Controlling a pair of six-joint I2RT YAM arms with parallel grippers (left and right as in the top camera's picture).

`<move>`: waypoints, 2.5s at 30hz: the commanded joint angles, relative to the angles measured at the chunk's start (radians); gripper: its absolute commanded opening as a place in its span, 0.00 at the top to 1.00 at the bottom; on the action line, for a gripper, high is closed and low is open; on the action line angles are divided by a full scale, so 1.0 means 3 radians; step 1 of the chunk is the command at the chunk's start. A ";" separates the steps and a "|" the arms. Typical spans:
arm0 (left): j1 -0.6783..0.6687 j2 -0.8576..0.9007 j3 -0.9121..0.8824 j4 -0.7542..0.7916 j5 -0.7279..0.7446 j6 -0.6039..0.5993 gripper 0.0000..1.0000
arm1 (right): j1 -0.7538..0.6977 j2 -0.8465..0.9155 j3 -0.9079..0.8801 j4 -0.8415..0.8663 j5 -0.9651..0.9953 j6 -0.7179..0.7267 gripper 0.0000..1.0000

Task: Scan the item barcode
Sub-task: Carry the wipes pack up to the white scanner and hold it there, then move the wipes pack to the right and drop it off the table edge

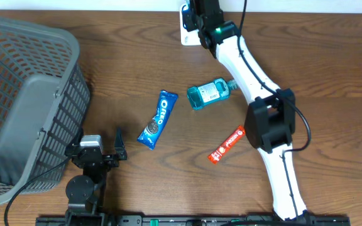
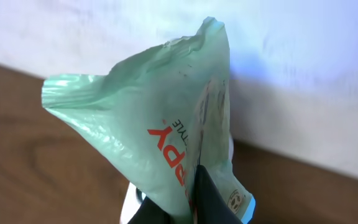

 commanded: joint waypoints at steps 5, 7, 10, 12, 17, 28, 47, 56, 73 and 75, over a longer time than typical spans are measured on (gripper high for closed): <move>-0.0010 -0.0003 -0.0064 -0.0125 -0.0079 0.0046 0.02 | 0.0061 0.0416 0.0164 0.0238 0.0089 -0.0085 0.99; -0.0010 -0.0003 -0.0064 -0.0125 -0.0079 0.0046 0.02 | 0.0071 0.0449 0.0164 0.0289 0.0088 -0.0084 0.99; -0.0010 -0.0003 -0.0064 -0.0125 -0.0079 0.0045 0.02 | 0.0090 0.0449 0.0164 0.0348 0.0088 -0.0071 0.99; -0.0010 -0.0003 -0.0064 -0.0125 -0.0079 0.0045 0.02 | 0.0106 0.0446 0.0175 0.0390 0.0092 -0.0074 0.99; -0.0010 -0.0003 -0.0064 -0.0125 -0.0079 0.0046 0.02 | 0.0126 0.0421 0.0345 0.0230 0.0094 -0.0072 0.99; -0.0010 -0.0003 -0.0064 -0.0125 -0.0079 0.0046 0.02 | 0.0078 -0.0111 0.1058 -0.1485 0.0636 -0.0072 0.99; -0.0010 -0.0003 -0.0064 -0.0125 -0.0079 0.0045 0.02 | -0.1494 -0.0612 0.0727 -0.4045 0.2071 0.1062 0.99; -0.0010 -0.0003 -0.0064 -0.0125 -0.0079 0.0046 0.02 | -0.2349 -0.0612 -0.0364 -0.2885 0.1821 0.0811 0.99; -0.0010 -0.0003 -0.0064 -0.0125 -0.0079 0.0045 0.02 | -0.2889 -0.0619 -0.1223 -0.1871 0.1825 0.0474 0.18; -0.0010 -0.0003 -0.0064 -0.0125 -0.0079 0.0045 0.02 | -0.2846 -0.0660 -0.1219 -0.1896 0.1710 0.0476 0.01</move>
